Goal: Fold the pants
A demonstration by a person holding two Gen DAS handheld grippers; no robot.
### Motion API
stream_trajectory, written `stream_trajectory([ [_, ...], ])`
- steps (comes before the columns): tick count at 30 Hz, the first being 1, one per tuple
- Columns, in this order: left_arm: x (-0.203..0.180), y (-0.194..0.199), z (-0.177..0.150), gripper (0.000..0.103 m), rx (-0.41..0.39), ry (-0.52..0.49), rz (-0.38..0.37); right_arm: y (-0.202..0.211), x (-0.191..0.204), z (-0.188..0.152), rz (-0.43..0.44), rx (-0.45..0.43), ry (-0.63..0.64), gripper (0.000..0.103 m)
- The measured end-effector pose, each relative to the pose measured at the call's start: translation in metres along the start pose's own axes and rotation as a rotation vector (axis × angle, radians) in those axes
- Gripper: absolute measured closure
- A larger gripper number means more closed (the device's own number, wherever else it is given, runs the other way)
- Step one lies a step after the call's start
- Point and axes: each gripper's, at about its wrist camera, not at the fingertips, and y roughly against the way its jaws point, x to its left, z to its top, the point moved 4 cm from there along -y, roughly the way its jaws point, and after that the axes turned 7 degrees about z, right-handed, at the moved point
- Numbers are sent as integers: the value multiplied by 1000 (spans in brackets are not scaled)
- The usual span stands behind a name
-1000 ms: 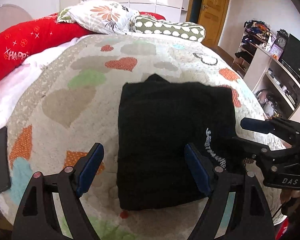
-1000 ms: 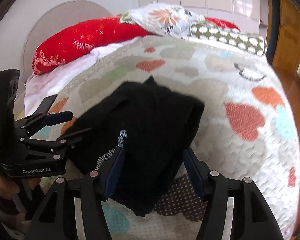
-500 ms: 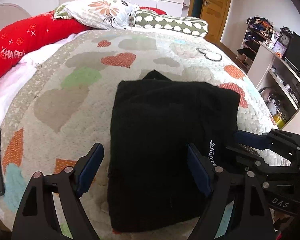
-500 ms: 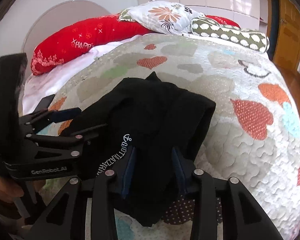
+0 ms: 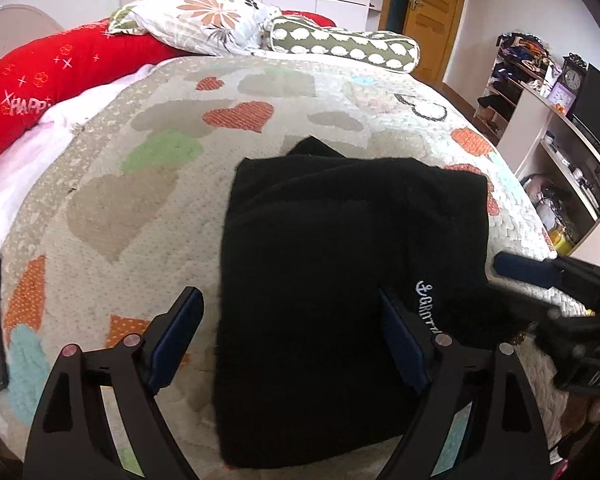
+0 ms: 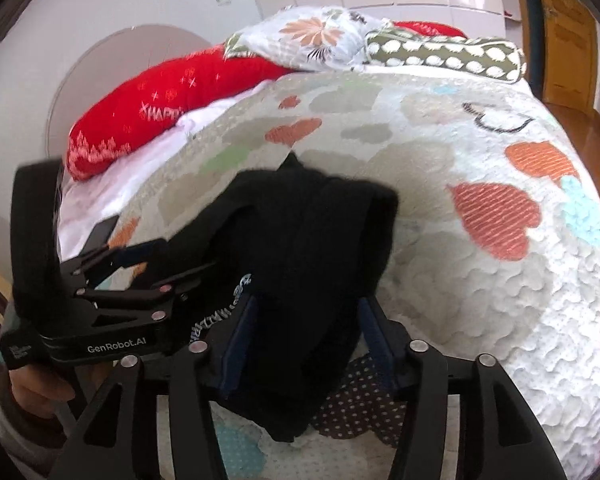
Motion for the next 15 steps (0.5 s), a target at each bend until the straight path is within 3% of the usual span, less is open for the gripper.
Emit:
stream_trajectory([
  [1, 2, 1, 1, 16, 1, 5, -3, 3, -2, 1, 0, -10, -13, 32],
  [3, 4, 2, 1, 16, 5, 12, -10, 6, -10, 3, 8, -27, -65, 27],
  [9, 9, 3, 2, 16, 10, 11, -24, -3, -22, -1, 23, 4, -133, 26],
  [15, 19, -2, 5, 16, 53, 53, -98, -16, -28, -1, 32, 26, -153, 21],
])
